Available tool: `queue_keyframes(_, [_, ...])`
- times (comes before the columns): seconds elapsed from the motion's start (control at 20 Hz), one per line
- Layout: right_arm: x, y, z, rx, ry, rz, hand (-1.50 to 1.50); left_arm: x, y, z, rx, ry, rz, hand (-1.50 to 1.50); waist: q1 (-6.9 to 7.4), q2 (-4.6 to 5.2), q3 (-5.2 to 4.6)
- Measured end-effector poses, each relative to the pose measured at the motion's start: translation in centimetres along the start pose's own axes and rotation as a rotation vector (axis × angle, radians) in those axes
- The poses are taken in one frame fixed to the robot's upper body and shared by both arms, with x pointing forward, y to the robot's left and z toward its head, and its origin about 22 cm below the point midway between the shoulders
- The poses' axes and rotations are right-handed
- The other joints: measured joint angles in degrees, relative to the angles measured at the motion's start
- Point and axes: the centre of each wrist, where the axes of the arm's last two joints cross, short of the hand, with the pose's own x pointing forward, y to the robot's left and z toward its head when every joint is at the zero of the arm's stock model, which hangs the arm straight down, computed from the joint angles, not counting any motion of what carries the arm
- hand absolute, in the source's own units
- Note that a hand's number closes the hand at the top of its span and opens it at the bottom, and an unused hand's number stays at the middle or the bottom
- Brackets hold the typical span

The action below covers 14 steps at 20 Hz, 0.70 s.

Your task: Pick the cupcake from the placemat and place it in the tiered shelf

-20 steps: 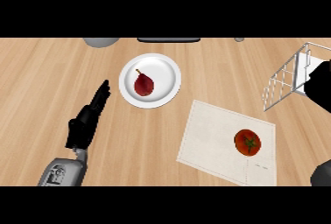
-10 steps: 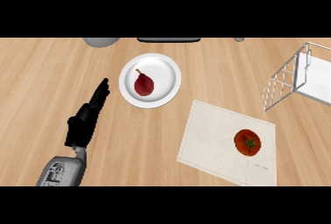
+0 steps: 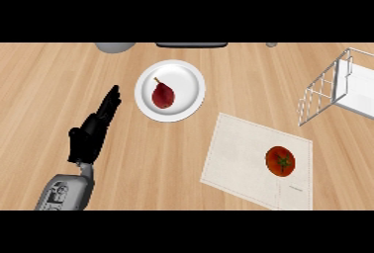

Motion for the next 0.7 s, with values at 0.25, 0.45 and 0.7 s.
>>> queue_keyframes(0.25, [-0.8,2.2,-1.8,-0.031,-0.013,0.062,1.5,0.2,-0.2,0.0,-0.002,0.001,-0.002,0.0,0.12,0.05,0.01])
queue_keyframes(0.45, [-2.2,4.7,-3.0,-0.042,-0.079,0.095,1.5,0.3,-0.6,-0.1,0.005,-0.003,-0.007,0.0,0.2,0.11,0.01])
queue_keyframes(0.7, [-3.8,6.1,-5.0,-0.074,-0.056,0.015,1.5,-0.5,0.0,0.4,-0.002,-0.002,-0.003,0.0,0.31,0.14,0.06])
